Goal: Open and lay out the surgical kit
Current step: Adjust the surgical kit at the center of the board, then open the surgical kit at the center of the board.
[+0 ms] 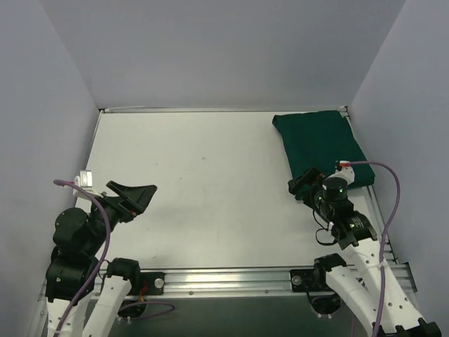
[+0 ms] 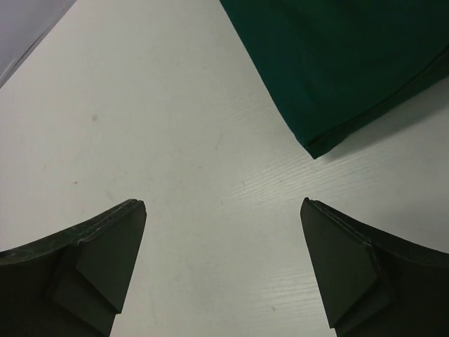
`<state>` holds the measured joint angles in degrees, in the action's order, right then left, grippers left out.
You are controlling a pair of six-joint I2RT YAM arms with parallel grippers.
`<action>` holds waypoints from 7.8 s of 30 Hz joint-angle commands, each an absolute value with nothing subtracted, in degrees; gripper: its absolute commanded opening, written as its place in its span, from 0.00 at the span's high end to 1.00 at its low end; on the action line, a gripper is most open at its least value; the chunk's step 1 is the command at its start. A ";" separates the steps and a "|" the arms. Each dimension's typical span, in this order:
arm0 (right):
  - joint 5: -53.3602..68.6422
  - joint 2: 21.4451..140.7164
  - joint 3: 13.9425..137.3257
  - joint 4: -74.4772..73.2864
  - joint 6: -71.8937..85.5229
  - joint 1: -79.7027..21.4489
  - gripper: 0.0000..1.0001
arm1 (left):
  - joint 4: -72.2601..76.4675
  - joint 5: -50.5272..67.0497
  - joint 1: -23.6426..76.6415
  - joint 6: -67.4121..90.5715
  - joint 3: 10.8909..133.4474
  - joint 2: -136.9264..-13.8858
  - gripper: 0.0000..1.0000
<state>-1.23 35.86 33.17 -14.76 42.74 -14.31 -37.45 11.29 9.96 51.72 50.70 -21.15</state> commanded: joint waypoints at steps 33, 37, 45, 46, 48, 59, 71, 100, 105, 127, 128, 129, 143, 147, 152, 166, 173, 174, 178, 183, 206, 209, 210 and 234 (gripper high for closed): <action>-26.63 110.73 81.64 3.25 25.66 -9.49 1.00 | -31.38 27.07 9.67 43.86 48.25 -36.03 0.98; -26.28 114.51 82.79 3.69 25.05 -9.23 1.00 | -31.29 26.72 9.58 43.24 48.87 -37.00 0.98; -19.87 119.00 86.30 1.41 23.03 -10.28 1.00 | -30.24 27.42 9.58 43.86 48.96 -38.58 0.98; -18.30 119.70 86.66 1.32 22.16 -10.37 1.00 | -30.15 27.51 9.58 43.86 48.87 -38.67 0.98; -14.25 119.62 85.79 2.54 20.84 -10.98 1.00 | -30.06 27.77 9.67 43.95 48.95 -38.85 0.98; 7.55 119.36 81.57 3.25 14.59 -15.99 1.00 | -32.34 28.56 9.58 42.45 49.74 -40.25 0.93; 11.08 108.47 69.03 0.60 9.66 -32.96 1.00 | -31.64 26.28 9.67 43.50 50.36 -40.43 0.79; -8.36 76.63 49.93 -10.30 35.07 -5.89 1.00 | -36.74 0.88 13.62 34.28 82.87 -100.35 0.98; -5.02 84.80 48.69 -5.02 34.72 -5.63 1.00 | -35.59 3.42 13.80 33.75 86.39 -108.71 0.98; 1.58 107.22 65.73 0.62 34.28 -13.10 1.00 | -31.55 15.20 16.52 36.65 94.48 -121.28 0.98; 1.67 109.14 66.96 0.44 33.67 -13.10 1.00 | -31.73 15.29 16.52 36.74 95.70 -121.72 0.98; 1.93 110.20 69.15 0.18 33.49 -13.01 1.00 | -31.90 15.47 16.52 36.83 96.23 -122.16 0.98; 6.68 118.65 79.26 0.27 28.65 -10.29 1.00 | -31.55 10.73 13.89 38.67 95.98 -120.33 0.98; 3.44 116.03 80.25 -3.95 27.34 -6.69 0.81 | -31.02 8.36 9.42 38.76 92.82 -115.24 0.63; 0.96 106.03 78.23 -8.95 25.23 -3.26 0.51 | -31.38 3.35 6.51 38.41 87.90 -102.59 0.53; 23.63 74.20 51.96 -11.43 26.89 -3.08 0.36 | -25.93 14.32 17.91 31.56 70.51 -77.09 0.42; 28.47 72.16 42.72 -5.74 28.03 -3.16 0.39 | -21.01 10.82 31.63 28.74 64.52 -72.78 0.41; 30.48 72.77 41.32 -4.32 28.56 -3.16 0.41 | -19.61 10.38 33.12 28.65 64.08 -72.34 0.42; 32.87 74.26 39.73 0.52 30.23 -3.16 0.46 | -17.14 10.89 34.19 28.57 62.58 -72.16 0.42; 32.61 74.80 39.29 3.25 31.46 -3.16 0.48 | -15.74 11.95 35.15 28.21 62.58 -72.77 0.43; 36.21 77.26 40.51 8.27 36.03 -3.34 1.00 | -3.44 2.98 48.08 13.11 63.99 -78.04 0.37; 36.56 75.24 42.00 6.77 36.82 -3.43 1.00 | 0.95 4.13 48.69 9.16 63.81 -80.76 0.35; 36.65 74.63 42.36 6.42 37.17 -3.34 1.00 | 3.75 4.22 49.39 8.10 63.72 -81.47 0.34; 42.36 70.93 46.32 7.38 43.07 -3.87 1.00 | 11.09 -12.04 55.81 -3.87 77.42 -104.67 0.33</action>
